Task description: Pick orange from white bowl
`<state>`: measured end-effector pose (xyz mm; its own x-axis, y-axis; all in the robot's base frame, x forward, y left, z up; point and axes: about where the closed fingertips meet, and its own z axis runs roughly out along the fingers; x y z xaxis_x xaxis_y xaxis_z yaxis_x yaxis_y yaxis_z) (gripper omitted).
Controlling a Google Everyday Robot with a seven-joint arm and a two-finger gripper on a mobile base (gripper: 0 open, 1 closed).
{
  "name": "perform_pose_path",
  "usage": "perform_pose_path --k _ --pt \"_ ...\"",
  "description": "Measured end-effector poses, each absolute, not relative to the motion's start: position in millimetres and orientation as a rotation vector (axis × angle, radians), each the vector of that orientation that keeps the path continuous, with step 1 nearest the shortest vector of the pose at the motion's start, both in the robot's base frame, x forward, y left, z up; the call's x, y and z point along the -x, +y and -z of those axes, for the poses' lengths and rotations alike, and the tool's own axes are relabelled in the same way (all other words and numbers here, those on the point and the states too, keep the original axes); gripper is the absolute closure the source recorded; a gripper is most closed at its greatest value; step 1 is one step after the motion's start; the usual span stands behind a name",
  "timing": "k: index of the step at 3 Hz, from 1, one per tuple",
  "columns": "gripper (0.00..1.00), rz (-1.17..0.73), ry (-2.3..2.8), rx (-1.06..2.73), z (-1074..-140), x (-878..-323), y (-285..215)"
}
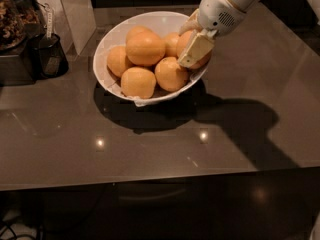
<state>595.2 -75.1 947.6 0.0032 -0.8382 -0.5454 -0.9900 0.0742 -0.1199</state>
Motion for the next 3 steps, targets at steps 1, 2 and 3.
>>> perform_pose_path --k 1,2,3 --pt "1.00 -0.372 1.837 1.801 -968 -592 -72" --pt "1.00 -0.305 1.793 1.764 -999 -583 -75" --pt "1.00 -0.338 1.748 1.704 -1017 -574 -83"
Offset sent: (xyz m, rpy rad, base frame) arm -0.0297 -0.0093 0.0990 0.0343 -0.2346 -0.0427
